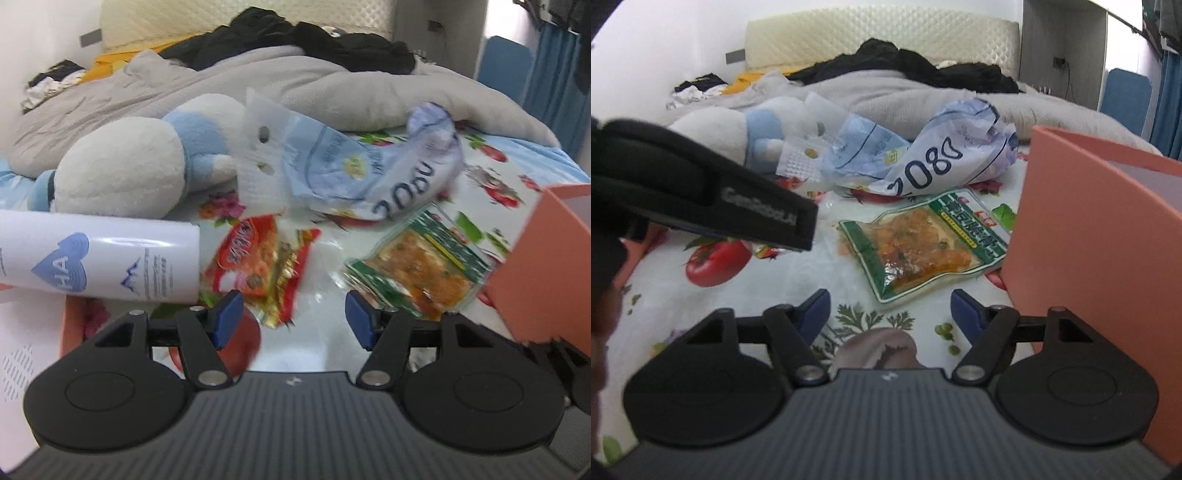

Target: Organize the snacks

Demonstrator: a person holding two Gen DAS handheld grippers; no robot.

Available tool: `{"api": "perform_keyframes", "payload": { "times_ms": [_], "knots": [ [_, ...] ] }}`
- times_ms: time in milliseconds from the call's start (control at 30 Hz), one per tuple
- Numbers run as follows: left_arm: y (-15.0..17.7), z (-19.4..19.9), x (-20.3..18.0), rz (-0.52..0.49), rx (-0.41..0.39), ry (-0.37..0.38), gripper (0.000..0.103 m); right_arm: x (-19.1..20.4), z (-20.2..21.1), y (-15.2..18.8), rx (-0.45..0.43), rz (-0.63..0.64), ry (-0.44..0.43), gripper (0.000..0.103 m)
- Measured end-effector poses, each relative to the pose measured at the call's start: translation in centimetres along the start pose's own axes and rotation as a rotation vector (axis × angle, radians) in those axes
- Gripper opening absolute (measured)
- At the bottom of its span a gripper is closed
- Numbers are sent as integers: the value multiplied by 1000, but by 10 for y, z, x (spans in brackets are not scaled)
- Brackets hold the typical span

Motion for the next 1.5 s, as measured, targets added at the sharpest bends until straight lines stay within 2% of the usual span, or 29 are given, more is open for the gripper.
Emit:
{"api": "perform_keyframes", "payload": {
  "times_ms": [133,233,300,333,400,467,533,633,700,733,800,967,1033,1067,1100,1167,1233,1333,1433,1467,1500],
  "knots": [
    [-2,-15,2,-1,7,-14,67,1,-6,0,21,3,1,66],
    [-3,-21,1,-37,-4,-66,67,4,-7,0,20,11,-8,60],
    [-2,-25,-1,-53,-5,-74,67,6,-6,0,17,16,-11,43],
    [-2,-27,-1,-57,-1,-78,67,7,-5,0,15,19,-12,38],
    [1,-31,-1,-57,9,-78,66,6,-4,1,9,18,0,15],
    [4,-33,-1,-60,4,-88,65,4,-3,0,9,4,1,9],
    [5,-34,0,-62,-4,-98,59,2,-2,0,9,-12,-2,6],
    [6,-34,1,-53,-7,-85,37,-1,0,0,11,-29,-4,3],
    [4,-33,0,-62,-7,-92,18,-2,4,0,10,-39,-8,2],
    [4,-32,-1,-68,-7,-90,10,-2,6,1,7,-39,-8,2],
    [5,-29,0,-58,-7,-85,4,-2,11,1,4,-41,-15,2],
    [9,-14,4,-21,-21,-34,0,-2,22,-6,-51,-51,-40,6],
    [7,-1,5,3,-38,-9,0,2,20,-9,-44,-29,-49,10],
    [4,7,6,21,-49,10,0,3,19,-11,-40,-22,-53,19],
    [1,15,10,45,-58,35,0,4,18,-13,-46,-21,-54,36],
    [-7,29,16,100,-61,110,0,4,19,-18,-72,-13,-37,51],
    [-16,41,25,153,-60,171,1,4,17,-24,-79,1,-26,52],
    [-29,62,37,179,-48,184,2,0,15,-29,-64,-5,-23,52],
    [-43,75,42,179,-10,248,13,-3,18,-32,-43,-14,-20,52],
    [-47,78,43,176,0,263,27,-3,20,-33,-35,-16,-24,52],
    [-51,80,44,170,12,268,50,-1,22,-34,-30,-17,-31,52]
  ]
}}
Point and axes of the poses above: each gripper's, at about its wrist camera, not at the fingertips, and z roughly against the way its jaws point, x to its left, y to its underside, the point moved 5 cm from there along -z, roughly the way its jaws point, and after that the axes turned 14 degrees about -z, right-handed, at the moved point
